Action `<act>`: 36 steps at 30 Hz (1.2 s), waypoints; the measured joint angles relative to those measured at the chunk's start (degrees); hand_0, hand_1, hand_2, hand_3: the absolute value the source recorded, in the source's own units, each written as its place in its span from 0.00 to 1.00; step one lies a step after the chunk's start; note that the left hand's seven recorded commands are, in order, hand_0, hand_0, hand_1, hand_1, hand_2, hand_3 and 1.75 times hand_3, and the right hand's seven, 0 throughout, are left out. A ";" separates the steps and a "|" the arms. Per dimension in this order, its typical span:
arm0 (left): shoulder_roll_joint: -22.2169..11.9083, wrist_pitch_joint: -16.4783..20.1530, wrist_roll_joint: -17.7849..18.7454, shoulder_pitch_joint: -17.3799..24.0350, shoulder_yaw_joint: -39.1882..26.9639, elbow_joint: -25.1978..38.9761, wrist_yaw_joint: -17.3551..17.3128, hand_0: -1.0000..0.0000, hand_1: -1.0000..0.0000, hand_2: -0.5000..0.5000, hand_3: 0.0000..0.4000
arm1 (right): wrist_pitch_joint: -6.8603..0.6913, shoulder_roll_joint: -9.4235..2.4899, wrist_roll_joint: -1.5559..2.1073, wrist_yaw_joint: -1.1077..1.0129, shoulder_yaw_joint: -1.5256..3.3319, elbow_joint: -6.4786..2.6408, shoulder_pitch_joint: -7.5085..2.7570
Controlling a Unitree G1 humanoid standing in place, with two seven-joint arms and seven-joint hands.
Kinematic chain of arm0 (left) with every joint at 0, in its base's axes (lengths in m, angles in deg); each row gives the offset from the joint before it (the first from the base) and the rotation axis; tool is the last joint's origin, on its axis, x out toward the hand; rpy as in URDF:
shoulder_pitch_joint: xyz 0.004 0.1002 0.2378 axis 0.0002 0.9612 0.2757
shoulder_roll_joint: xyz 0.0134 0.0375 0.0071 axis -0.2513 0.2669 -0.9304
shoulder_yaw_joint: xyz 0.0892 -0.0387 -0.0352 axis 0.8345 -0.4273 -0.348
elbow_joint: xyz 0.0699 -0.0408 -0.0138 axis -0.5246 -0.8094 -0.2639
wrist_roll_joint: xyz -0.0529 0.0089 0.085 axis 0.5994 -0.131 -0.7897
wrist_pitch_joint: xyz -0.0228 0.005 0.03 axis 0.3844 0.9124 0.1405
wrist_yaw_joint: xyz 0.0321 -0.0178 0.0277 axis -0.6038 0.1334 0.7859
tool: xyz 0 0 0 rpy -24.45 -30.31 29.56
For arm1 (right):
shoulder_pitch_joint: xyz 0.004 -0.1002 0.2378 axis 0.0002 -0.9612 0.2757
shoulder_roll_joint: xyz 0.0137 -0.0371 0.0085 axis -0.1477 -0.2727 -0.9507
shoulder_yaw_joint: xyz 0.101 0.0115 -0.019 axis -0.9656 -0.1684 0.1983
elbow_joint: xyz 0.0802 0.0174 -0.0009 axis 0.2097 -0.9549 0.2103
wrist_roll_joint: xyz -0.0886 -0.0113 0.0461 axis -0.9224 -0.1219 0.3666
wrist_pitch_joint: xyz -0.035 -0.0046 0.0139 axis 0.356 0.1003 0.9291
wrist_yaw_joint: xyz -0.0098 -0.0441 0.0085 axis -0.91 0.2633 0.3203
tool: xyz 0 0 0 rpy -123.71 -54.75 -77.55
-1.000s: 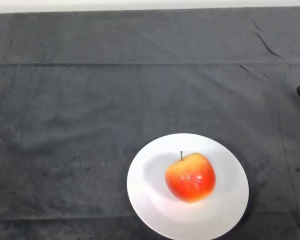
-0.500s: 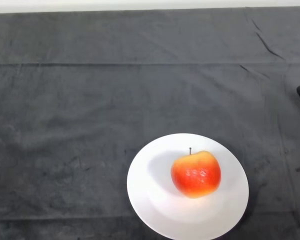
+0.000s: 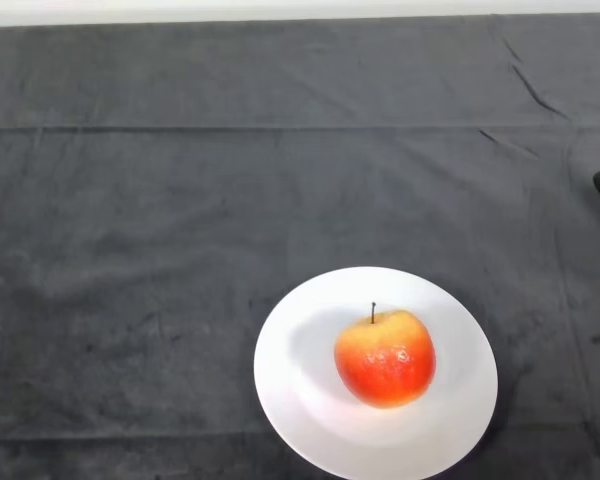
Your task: Move the apple to the plate
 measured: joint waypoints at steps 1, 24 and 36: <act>0.00 0.00 0.00 0.00 0.00 0.00 0.00 1.00 1.00 0.50 0.00 | 0.00 0.00 0.00 0.00 0.00 0.00 0.00; 0.00 0.00 0.09 0.00 0.00 0.00 0.00 1.00 1.00 0.50 0.00 | 0.00 0.00 0.00 0.00 0.00 0.00 0.00; 0.00 0.00 0.11 0.00 0.00 0.00 0.00 1.00 1.00 0.50 0.00 | 0.00 0.00 0.00 0.00 0.00 0.00 0.00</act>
